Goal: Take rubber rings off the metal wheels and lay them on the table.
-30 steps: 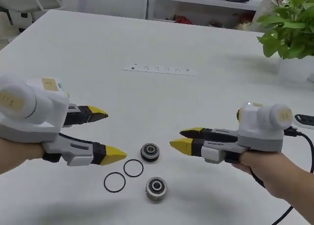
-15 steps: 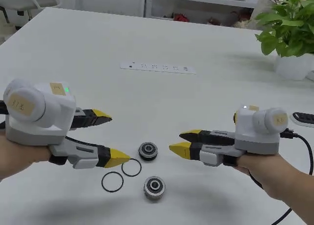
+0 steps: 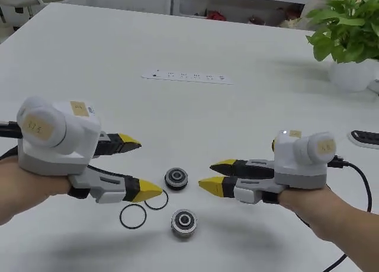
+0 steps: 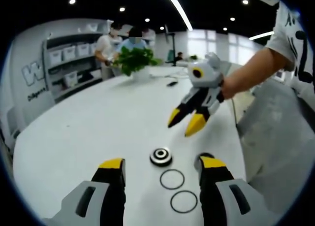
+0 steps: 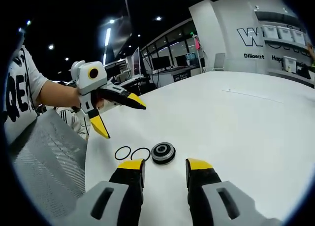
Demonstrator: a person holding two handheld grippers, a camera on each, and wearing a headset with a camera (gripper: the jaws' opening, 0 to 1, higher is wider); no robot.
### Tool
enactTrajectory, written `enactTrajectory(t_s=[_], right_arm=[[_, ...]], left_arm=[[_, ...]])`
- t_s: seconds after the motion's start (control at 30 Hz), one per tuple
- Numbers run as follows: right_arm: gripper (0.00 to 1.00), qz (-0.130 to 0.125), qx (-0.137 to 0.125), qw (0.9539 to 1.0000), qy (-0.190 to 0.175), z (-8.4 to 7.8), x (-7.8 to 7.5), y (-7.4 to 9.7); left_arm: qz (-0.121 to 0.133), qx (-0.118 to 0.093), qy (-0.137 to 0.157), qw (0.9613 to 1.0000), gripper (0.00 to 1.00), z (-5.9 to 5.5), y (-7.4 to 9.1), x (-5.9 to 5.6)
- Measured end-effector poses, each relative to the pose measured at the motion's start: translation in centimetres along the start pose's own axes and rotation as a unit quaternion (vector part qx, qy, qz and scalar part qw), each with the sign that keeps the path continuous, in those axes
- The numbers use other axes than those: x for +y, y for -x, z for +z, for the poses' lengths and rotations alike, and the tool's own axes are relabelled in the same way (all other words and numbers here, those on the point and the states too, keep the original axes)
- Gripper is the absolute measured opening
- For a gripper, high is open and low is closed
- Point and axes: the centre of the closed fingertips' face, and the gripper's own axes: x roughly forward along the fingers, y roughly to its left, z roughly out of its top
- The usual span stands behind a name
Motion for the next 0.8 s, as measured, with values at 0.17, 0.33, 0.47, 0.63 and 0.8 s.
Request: enactTrajectory(t_s=[0.17,0.33,0.47,0.63,0.8], right_arm=[[0.29,0.005,0.002,1.0000,0.004,-0.1,0.3,-0.4],[0.29,0.010,0.006,0.9999,0.012,-0.3,0.4,-0.9],[0.29,0.011,0.010,0.9997,0.019,-0.5,0.4,-1.3],[0.28,0.016,0.013,0.9993,0.031,-0.5,0.5,-1.9],[0.27,0.020,0.018,0.9989,0.039,-0.7,0.7,-2.4]], left_arm=[[-0.004,0.001,0.002,1.0000,0.60,-0.2,-0.5,-0.1],[-0.010,0.004,0.004,0.9999,0.60,-0.3,-1.2,-0.2],[-0.013,0.005,0.004,0.9999,0.59,-0.4,-1.7,-0.2],[-0.017,0.008,0.006,0.9998,0.57,-0.7,-2.2,0.0],[-0.022,0.014,0.009,0.9996,0.55,-0.9,-2.8,0.1]])
